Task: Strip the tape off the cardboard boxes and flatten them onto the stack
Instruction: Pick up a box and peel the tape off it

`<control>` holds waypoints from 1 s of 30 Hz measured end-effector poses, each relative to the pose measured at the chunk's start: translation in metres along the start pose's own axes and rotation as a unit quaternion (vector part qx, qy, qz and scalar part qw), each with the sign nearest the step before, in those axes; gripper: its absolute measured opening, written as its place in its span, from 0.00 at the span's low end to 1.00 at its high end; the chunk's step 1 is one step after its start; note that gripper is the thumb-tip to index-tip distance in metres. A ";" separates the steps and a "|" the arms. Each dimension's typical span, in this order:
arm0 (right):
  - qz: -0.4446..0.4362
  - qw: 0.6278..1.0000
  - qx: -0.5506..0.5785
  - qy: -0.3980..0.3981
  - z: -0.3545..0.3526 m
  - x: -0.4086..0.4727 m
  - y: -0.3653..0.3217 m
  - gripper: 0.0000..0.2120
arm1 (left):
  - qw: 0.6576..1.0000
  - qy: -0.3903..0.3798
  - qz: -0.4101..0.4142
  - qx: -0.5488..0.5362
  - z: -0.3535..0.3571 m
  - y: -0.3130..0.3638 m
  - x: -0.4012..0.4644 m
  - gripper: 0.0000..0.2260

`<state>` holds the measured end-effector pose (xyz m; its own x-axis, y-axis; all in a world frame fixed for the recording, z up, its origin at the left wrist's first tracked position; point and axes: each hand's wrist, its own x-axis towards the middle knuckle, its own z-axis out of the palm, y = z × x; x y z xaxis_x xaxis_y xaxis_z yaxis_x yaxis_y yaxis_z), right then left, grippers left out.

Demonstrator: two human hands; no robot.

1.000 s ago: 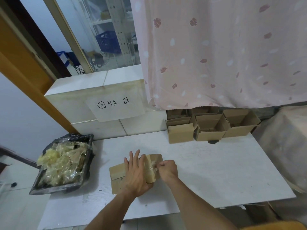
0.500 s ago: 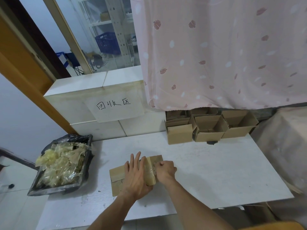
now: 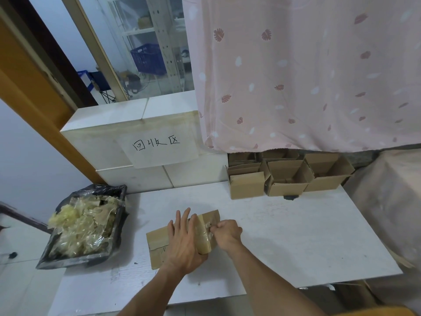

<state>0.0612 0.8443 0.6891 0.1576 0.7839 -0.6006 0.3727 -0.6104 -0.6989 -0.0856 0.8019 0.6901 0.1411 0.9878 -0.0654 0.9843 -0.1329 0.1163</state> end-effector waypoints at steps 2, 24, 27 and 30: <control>0.006 1.000 -0.008 -0.004 0.001 0.002 -0.002 0.10 | 1.000 0.004 0.001 -0.007 -0.001 0.000 0.001 0.47; 0.001 0.999 0.049 -0.017 -0.011 -0.010 -0.005 0.14 | 0.999 0.025 0.024 0.003 -0.016 0.001 -0.007 0.48; 0.006 0.999 0.045 -0.010 -0.013 -0.012 -0.012 0.21 | 0.999 0.025 0.027 0.006 -0.017 0.001 -0.007 0.48; 0.000 0.998 0.064 -0.023 -0.013 -0.012 -0.014 0.19 | 0.999 0.026 0.023 0.005 -0.018 -0.001 -0.006 0.48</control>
<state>0.0658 0.8454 0.7110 0.1152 0.7791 -0.6163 0.2524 -0.6230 -0.7404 -0.0893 0.7979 0.7081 0.1811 0.9834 -0.0077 0.9778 -0.1793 0.1082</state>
